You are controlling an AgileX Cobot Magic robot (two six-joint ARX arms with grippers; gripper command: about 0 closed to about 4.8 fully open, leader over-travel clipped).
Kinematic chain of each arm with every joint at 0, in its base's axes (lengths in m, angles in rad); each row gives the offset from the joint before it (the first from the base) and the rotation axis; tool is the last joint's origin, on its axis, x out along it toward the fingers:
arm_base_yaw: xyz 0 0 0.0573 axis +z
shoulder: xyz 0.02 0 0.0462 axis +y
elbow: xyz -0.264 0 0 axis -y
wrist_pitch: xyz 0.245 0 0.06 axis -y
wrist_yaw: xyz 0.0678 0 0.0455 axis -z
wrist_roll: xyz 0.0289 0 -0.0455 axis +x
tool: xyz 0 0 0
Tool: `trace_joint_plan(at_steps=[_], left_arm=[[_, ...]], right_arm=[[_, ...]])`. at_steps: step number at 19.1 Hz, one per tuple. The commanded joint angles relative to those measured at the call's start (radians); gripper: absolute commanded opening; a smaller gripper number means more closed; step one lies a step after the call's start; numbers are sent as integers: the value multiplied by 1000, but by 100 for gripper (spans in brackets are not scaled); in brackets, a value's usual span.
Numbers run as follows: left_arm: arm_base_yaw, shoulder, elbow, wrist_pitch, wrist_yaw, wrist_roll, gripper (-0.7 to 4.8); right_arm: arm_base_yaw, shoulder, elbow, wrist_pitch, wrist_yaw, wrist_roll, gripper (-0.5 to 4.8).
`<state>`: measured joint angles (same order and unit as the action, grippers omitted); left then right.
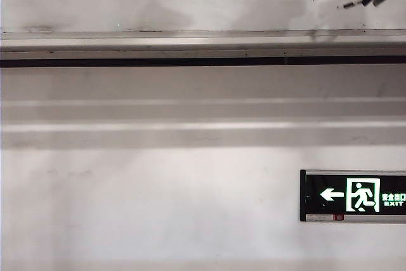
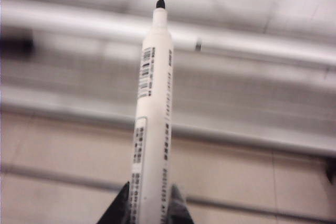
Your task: Take a marker from the whiteboard tray, write "Hi!" on the whiteboard, and then put the marker back vertically into the whiteboard tray.
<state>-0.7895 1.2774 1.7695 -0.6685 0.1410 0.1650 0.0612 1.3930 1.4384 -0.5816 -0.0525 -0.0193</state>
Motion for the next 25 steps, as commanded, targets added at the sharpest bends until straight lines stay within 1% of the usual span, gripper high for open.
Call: trace_joint_plan(at_steps=[1, 9, 18, 25], left_arm=[[0, -5, 4, 11, 1, 3, -6], [0, -5, 4, 2, 2, 3, -6], [0, -5, 4, -5, 1, 3, -6], [0, -5, 4, -4, 1, 3, -6]], right_arm=[[-2, 27, 8, 44, -2, 30, -2], [-2, 87, 7, 40, -6, 29, -1], [-2, 131, 8, 91, -6, 40, -2], [-3, 151, 8, 53, -7, 45, -2]])
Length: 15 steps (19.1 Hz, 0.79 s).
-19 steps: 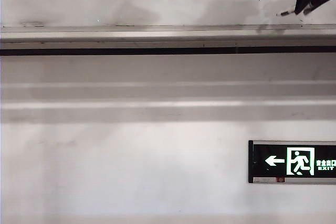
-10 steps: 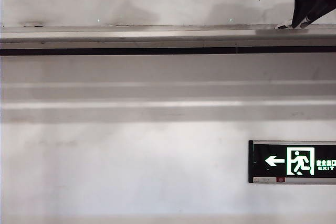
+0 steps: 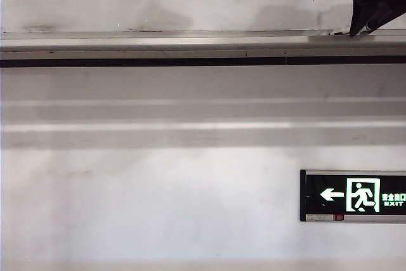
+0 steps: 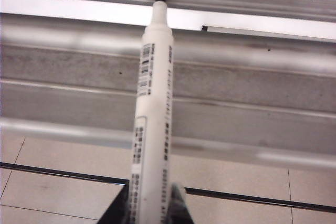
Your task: Take a marker from the whiteboard tray, write "Hi!" on the whiteboard, and then put the marker back vertically into the whiteboard tray.
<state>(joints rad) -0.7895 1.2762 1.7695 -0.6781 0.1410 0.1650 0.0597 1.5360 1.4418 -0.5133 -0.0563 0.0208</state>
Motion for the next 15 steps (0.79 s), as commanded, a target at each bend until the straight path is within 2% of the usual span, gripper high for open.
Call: trace_joint_plan(at_steps=[1, 8, 15], left_arm=[[0, -4, 4, 6, 1, 3, -6], [0, -3, 4, 11, 1, 4, -6], [0, -3, 4, 22, 1, 3, -6]], right_arm=[[-1, 9, 4, -27, -3, 5, -2], [0, -69, 4, -98, 13, -8, -2], [0, -53, 5, -77, 8, 2, -1]])
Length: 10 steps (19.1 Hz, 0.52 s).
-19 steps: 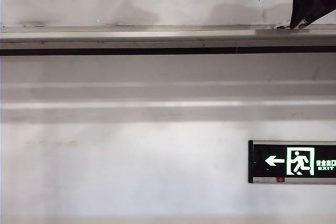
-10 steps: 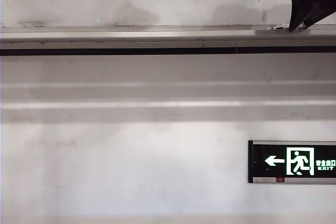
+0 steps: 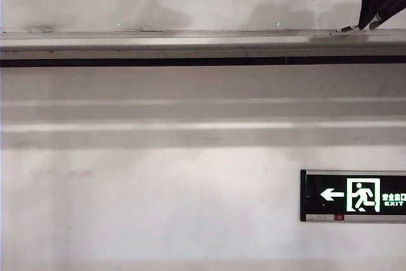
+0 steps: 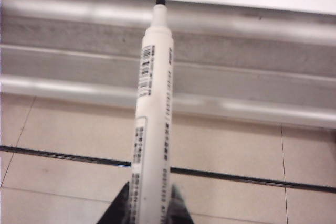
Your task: Take a marker from the whiteboard tray, write "Hi!" on the whiteboard, and then put the marker back vertically into the whiteboard tray.
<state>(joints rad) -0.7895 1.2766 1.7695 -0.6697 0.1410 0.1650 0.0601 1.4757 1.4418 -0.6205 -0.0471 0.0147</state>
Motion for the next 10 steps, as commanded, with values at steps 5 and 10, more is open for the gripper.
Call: trace_joint_plan(at_steps=[5, 10], left_arm=[[0, -4, 4, 14, 1, 3, -6], [0, -4, 4, 14, 1, 3, -6]], right_arm=[[-3, 36, 16, 56, -1, 12, -1], [-3, 79, 62, 53, -8, 13, -2]])
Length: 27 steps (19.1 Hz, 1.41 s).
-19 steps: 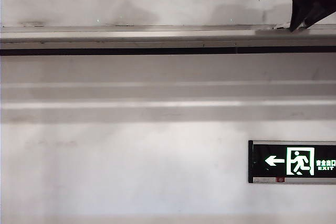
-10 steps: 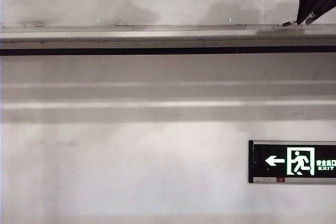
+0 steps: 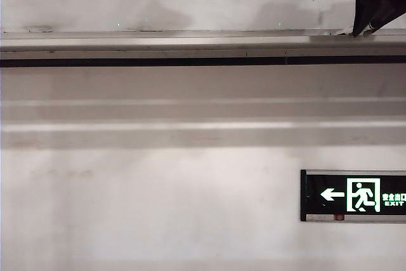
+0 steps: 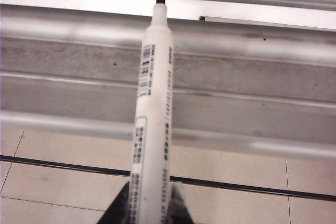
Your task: Take a marker from the whiteboard tray, write "Hi!" on the whiteboard, and then put the marker back vertically into the whiteboard tray.
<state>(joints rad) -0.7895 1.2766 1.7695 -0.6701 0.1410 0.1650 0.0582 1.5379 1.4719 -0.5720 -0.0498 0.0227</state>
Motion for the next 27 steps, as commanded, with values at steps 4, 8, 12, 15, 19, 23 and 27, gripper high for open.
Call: trace_joint_plan(at_steps=[4, 8, 12, 15, 19, 23, 27], left_arm=[[0, -4, 4, 16, 1, 3, -6], [0, -4, 4, 16, 1, 4, -6], [0, -4, 4, 16, 1, 3, -6], [0, -4, 4, 14, 1, 3, -6], [0, -4, 4, 13, 1, 3, -6], [0, -4, 4, 13, 1, 3, -6], [0, -4, 4, 13, 1, 3, -6]], right_arm=[[-4, 42, 87, -1, -6, 5, -1], [-6, 43, 86, -27, -9, 4, -1], [-6, 40, 87, -34, -10, 4, 0], [-6, 40, 87, -58, -14, 3, 101], [-6, 40, 87, -56, -21, 3, 119], [-5, 31, 92, -44, -39, 4, 162], [-6, -3, 92, -5, -38, 4, 162]])
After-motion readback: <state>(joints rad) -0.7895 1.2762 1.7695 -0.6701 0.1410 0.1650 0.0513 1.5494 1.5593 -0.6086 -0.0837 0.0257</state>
